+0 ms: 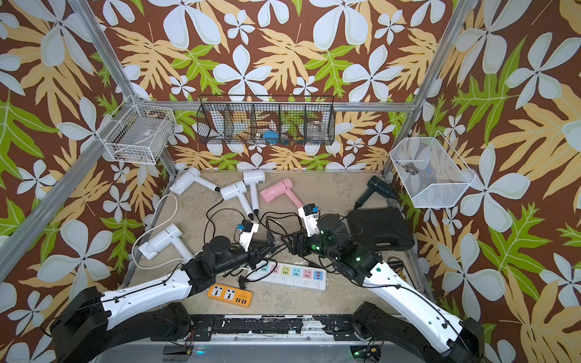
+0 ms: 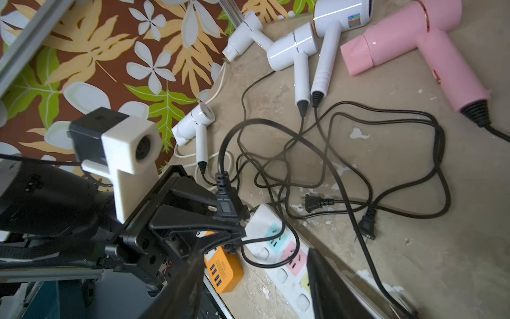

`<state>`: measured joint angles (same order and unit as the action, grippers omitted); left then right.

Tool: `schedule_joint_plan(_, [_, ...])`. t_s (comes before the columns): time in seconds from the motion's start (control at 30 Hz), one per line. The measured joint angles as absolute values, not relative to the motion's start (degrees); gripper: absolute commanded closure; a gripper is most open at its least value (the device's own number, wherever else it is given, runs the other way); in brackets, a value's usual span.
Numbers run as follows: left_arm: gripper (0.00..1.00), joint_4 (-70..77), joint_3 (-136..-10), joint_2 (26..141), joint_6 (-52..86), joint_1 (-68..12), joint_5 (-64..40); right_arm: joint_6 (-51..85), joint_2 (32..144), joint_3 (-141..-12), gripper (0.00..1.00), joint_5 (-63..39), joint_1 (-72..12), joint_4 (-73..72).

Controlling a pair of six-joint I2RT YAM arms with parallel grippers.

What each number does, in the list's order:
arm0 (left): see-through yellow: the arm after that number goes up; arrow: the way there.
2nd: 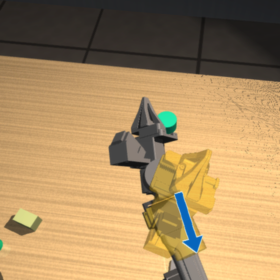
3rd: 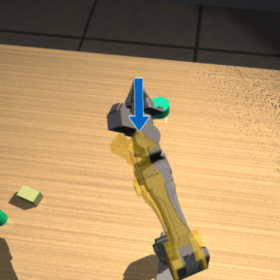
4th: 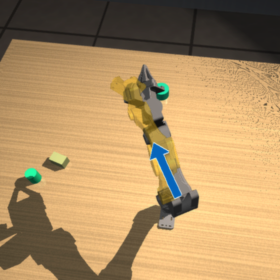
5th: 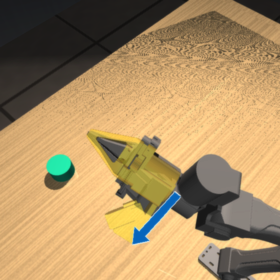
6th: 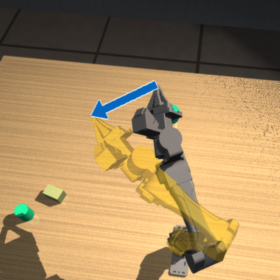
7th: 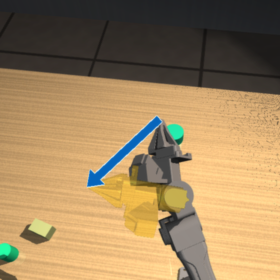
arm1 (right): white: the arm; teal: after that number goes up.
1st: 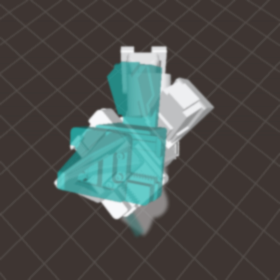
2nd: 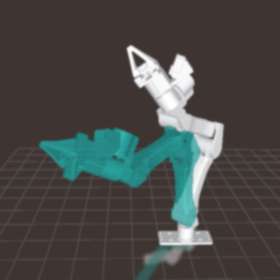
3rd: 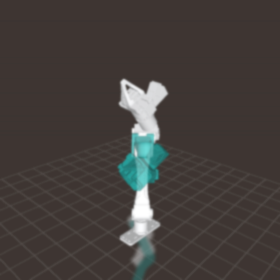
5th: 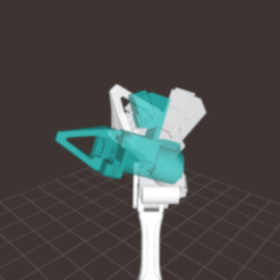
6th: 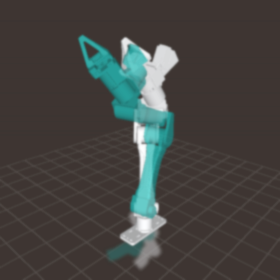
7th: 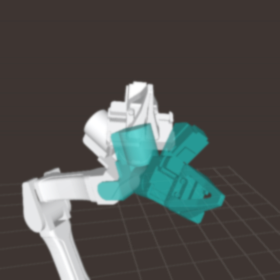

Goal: Charge the blow dryers
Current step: Insert the plug into the socket.

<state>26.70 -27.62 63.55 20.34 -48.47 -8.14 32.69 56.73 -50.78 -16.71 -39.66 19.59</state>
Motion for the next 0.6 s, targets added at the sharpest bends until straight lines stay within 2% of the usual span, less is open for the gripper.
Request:
schedule_joint_plan(0.2, [1.0,23.6,-29.6,64.9,16.3,-52.6,-1.9,29.4,60.9,-54.2,0.45,-18.1,-39.7,26.5])
schedule_joint_plan(0.6, [1.0,20.1,-34.5,72.1,10.8,-60.1,5.0,26.8,64.9,-56.0,0.58,-21.1,-39.7,29.7])
